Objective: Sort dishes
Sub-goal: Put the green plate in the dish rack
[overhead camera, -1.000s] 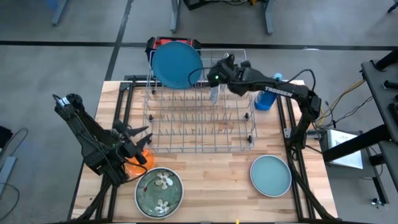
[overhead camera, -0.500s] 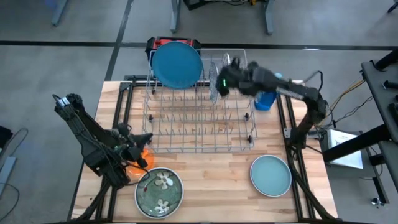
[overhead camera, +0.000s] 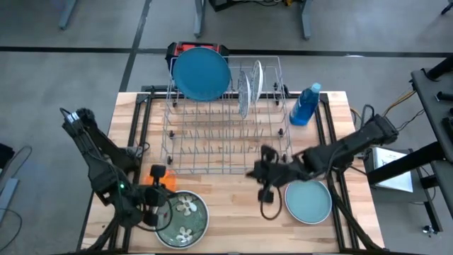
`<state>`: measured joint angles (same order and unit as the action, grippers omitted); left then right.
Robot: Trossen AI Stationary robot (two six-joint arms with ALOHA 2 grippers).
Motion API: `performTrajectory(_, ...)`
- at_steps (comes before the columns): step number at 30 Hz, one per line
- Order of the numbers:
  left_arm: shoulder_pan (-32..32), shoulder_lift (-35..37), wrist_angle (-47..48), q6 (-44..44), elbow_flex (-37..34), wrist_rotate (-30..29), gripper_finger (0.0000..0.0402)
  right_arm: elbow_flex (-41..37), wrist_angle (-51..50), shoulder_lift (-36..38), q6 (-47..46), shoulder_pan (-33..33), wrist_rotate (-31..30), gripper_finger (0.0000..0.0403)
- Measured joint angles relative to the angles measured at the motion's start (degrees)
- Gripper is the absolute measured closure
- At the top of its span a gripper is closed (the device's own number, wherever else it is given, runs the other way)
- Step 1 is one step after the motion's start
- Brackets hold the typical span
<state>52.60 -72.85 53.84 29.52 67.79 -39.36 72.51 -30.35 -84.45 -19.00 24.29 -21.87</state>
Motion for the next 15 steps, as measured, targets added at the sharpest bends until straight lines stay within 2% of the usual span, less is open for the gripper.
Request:
performTrajectory(3, 0.0, -2.3, -0.1, 2.9, 0.0, 3.9, 0.0401, -5.7, 12.6, -0.8, -2.0, 1.9, 3.4, 0.0395)
performTrajectory(7, 0.1, -6.0, 0.2, 4.4, 0.0, 10.7, 0.0401, -11.7, 25.2, -3.1, -9.8, 3.0, 4.0, 0.0394)
performTrajectory(11, 0.4, -9.7, -0.9, 6.0, -0.1, 17.2, 0.0401, -15.0, 33.2, -7.3, -17.2, 3.5, 4.0, 0.0394)
performTrajectory(15, 2.1, -13.0, -0.9, 8.0, -0.1, 18.2, 0.0401, -13.7, 34.0, -11.4, -21.9, 5.1, 4.9, 0.0393)
